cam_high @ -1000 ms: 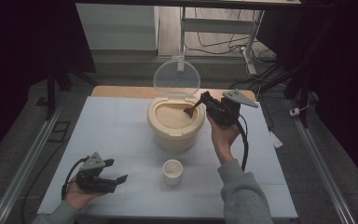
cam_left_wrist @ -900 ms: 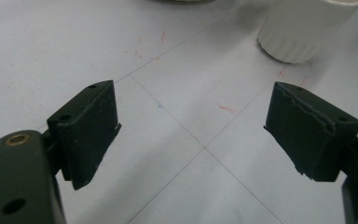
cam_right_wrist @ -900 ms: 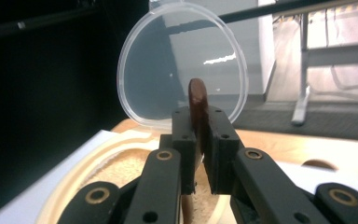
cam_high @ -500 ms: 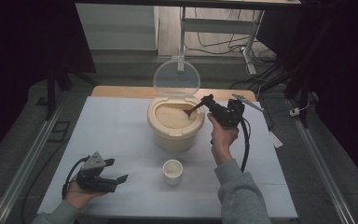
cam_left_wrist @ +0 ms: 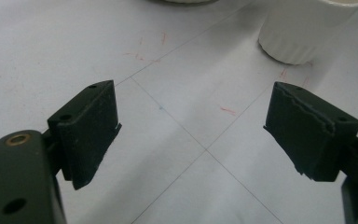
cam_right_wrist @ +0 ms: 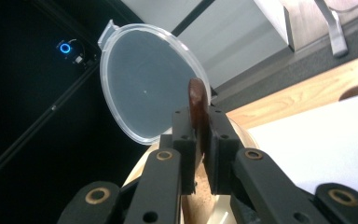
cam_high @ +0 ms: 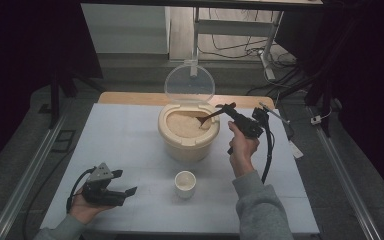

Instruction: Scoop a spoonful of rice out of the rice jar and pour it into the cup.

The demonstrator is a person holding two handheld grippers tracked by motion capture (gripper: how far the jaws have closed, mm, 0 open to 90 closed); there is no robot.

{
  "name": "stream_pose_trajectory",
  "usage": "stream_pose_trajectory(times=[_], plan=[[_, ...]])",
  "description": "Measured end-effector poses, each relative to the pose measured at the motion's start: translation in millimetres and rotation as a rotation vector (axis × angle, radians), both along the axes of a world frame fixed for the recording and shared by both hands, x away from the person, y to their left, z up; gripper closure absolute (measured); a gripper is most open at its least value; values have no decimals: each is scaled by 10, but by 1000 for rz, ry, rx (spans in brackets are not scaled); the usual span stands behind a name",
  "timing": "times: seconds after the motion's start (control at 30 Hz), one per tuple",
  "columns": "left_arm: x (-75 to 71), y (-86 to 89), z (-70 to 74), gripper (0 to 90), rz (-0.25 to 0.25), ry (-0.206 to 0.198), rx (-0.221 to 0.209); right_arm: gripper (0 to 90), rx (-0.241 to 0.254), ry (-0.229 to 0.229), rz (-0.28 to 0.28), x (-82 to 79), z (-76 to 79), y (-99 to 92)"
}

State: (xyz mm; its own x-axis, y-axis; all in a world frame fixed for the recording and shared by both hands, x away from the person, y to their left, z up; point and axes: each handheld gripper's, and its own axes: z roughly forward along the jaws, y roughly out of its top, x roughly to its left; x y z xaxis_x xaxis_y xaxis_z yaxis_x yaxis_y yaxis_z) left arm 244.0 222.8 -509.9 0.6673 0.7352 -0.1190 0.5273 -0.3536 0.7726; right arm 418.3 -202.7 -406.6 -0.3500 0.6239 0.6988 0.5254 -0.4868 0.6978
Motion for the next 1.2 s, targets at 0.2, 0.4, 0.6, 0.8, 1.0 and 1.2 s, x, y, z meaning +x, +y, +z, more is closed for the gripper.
stream_pose_trajectory(times=[0.2,0.4,0.6,0.8,1.0,1.2], plan=[[0,1,2,174,0,-1,0,837,61,44,-11,15,-13,-45],[-2,0,4,175,-1,-3,3,837,110,68,-6,8,-5,-99],[-1,-2,3,177,-2,-6,7,837,137,75,-5,-4,15,-143],[-4,-9,5,177,-3,-13,18,837,167,106,12,4,2,-192],[-3,-10,5,178,-3,-15,21,836,189,105,19,-9,24,-210],[-3,-10,4,178,-3,-16,23,837,199,95,29,-30,82,-228]])
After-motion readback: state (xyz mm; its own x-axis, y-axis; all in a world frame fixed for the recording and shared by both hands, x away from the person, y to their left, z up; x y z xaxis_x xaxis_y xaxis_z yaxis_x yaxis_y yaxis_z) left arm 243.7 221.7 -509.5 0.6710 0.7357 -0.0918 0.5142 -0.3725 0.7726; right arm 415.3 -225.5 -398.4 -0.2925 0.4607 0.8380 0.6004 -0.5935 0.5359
